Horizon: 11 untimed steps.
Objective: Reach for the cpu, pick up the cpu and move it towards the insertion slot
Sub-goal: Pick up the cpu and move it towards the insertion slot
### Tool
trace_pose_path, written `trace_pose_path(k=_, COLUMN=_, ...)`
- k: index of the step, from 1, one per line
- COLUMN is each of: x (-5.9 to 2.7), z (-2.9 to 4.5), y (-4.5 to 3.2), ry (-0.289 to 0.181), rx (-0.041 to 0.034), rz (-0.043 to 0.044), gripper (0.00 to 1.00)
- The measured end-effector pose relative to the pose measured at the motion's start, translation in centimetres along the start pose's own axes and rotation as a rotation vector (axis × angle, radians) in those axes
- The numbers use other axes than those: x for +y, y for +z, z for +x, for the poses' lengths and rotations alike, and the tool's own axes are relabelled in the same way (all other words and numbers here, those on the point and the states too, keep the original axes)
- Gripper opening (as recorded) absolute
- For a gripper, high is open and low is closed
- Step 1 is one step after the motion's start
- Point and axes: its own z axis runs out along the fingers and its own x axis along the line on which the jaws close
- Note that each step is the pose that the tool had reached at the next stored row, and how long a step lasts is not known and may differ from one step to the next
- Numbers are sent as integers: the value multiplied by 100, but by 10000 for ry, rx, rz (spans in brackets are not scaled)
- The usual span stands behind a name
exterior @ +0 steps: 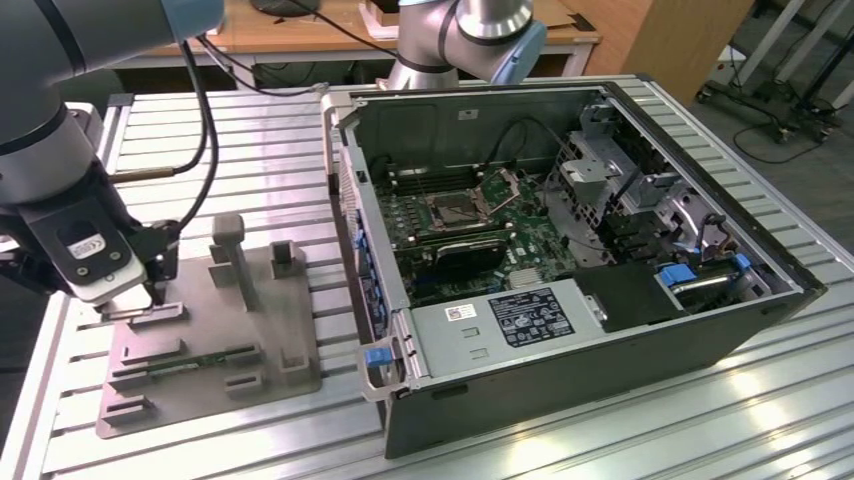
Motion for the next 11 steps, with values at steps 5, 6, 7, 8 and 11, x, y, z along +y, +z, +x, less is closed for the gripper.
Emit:
trace_pose_path(k=5, x=1, z=0, y=-20, ry=0, rx=-1, rz=0, gripper=55)
trace_pose_path(k=6, x=2, z=0, y=-25, ry=0, rx=-1, rz=0, gripper=55)
trace_pose_path(k=7, x=2, z=0, y=-31, ry=0, rx=1, rz=1, gripper=55)
trace_pose_path(k=8, x=2, z=0, y=-36, ry=0, rx=0, rz=0, gripper=55)
trace_pose_path(k=11, x=3, z=0, y=-48, ry=0, rx=-1, rz=-1, gripper=55)
